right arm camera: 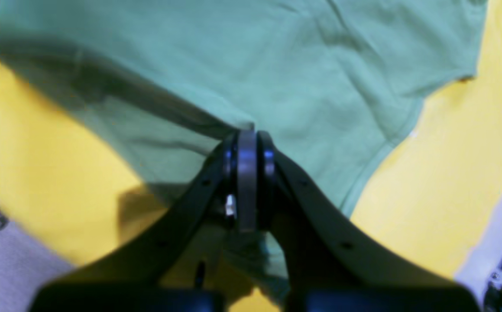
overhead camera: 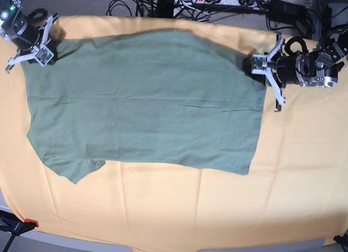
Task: Fold the T-shirt properly
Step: 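Pull the shoulder corners apart with both grippers to stretch the shirt, then regrasp the shoulder edges with both grippers and hold them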
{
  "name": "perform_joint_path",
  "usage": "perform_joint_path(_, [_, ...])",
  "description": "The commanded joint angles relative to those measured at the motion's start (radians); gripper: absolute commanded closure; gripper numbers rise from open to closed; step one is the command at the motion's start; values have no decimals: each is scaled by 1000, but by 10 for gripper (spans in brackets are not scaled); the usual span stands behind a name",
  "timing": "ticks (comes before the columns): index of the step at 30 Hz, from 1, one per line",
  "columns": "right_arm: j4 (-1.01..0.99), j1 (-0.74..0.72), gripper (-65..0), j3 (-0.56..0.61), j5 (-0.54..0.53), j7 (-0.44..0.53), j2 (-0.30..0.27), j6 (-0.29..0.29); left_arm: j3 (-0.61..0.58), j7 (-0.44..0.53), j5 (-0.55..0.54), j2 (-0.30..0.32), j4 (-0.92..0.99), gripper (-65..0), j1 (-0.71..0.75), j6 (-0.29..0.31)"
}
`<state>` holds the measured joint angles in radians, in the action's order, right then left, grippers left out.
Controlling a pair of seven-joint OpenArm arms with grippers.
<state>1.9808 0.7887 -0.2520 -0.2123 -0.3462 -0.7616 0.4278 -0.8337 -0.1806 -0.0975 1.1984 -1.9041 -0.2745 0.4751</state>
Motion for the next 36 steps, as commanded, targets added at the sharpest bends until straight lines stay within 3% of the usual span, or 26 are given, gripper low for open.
perform_joint_path(1, [-10, -18, 0, -10, -1, 14, -15, 3, 11, 15, -4, 17, 5, 0, -11, -25])
perform_joint_path(8, [-72, -125, 0, -9, -34, 14, -15, 8, 11, 15, -3, 12, 40, 0, -12, -116])
perform_joint_path(13, [-72, -152, 0, -9, -69, 14, -15, 3, 11, 15, 72, 12, 40, 0, -11, -211])
perform_joint_path(21, [-72, -152, 0, -9, -73, 31, -14, -29, 11, 16, 87, -18, 40, 0, -11, -219])
perform_joint_path(28, [-72, -153, 0, -9, -71, 44, -15, -74, 11, 15, 93, -43, 40, 0, -12, -336])
perform_joint_path(29, [-72, -158, -33, -9, -63, 44, -15, -83, 11, 14, 111, -43, 40, 0, -12, -338])
perform_joint_path(30, [-72, -161, -94, -9, -41, 44, -15, -98, 11, 6, 147, -43, 40, -36, -12, -338])
perform_joint_path(33, [-72, -188, -262, -9, -19, 38, -15, -145, 11, -36, 217, -43, 39, -246, -28, -338])
perform_joint_path(34, [-72, -194, -291, -9, -19, 36, -15, -152, 11, -42, 212, -43, 39, -296, -37, -337])
perform_joint_path(36, [-71, -208, -304, -9, -20, 28, -15, -139, 11, -45, 182, -43, 39, -328, -44, -323])
